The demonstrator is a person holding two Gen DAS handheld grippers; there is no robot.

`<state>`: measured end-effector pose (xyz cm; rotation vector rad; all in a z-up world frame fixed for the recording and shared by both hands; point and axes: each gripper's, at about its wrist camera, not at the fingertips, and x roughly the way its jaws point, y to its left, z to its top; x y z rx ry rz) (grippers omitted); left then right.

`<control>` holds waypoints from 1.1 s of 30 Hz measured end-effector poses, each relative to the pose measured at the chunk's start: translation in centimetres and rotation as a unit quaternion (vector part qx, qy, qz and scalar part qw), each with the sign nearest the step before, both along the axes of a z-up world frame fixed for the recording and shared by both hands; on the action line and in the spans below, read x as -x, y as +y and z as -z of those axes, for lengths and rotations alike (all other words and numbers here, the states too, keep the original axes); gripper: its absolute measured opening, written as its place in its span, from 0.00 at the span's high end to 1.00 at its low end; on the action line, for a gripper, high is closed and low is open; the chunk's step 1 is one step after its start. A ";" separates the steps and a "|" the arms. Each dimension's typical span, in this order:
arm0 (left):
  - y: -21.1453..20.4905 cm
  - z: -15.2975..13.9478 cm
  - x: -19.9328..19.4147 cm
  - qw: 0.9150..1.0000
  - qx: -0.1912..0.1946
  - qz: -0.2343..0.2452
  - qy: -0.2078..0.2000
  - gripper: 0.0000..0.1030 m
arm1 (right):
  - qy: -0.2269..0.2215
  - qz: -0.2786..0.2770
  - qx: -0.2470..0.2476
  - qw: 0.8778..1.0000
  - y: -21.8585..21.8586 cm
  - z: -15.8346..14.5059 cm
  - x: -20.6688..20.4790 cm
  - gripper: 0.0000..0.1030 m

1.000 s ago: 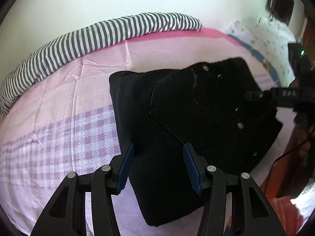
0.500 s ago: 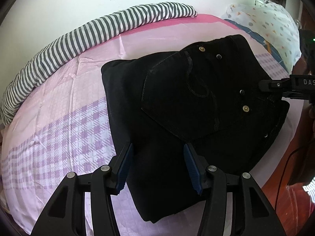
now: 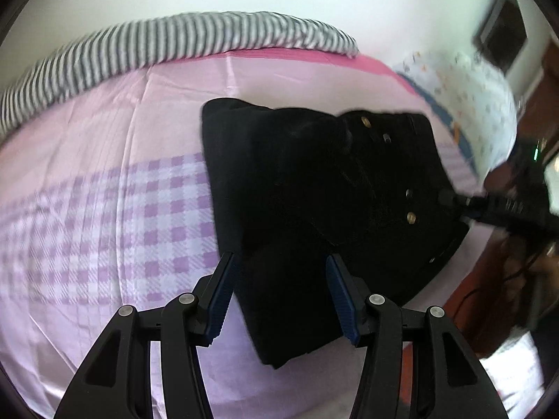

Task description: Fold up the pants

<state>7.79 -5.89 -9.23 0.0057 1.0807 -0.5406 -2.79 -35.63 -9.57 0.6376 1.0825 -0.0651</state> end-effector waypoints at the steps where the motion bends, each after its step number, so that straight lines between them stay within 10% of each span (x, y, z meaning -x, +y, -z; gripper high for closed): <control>1: 0.8 0.0 -0.4 1.000 0.016 -0.010 0.011 0.48 | 0.000 -0.001 -0.002 1.000 0.0 0.0 0.0 0.47; 15: 4.3 2.6 -4.2 0.977 0.147 -0.063 0.144 0.48 | 0.005 -0.028 -0.043 0.999 -1.2 0.1 0.0 0.42; 33: 3.0 4.3 -6.3 0.972 0.150 -0.054 0.171 0.45 | -0.024 -0.109 -0.177 0.978 -2.9 2.8 -3.9 0.42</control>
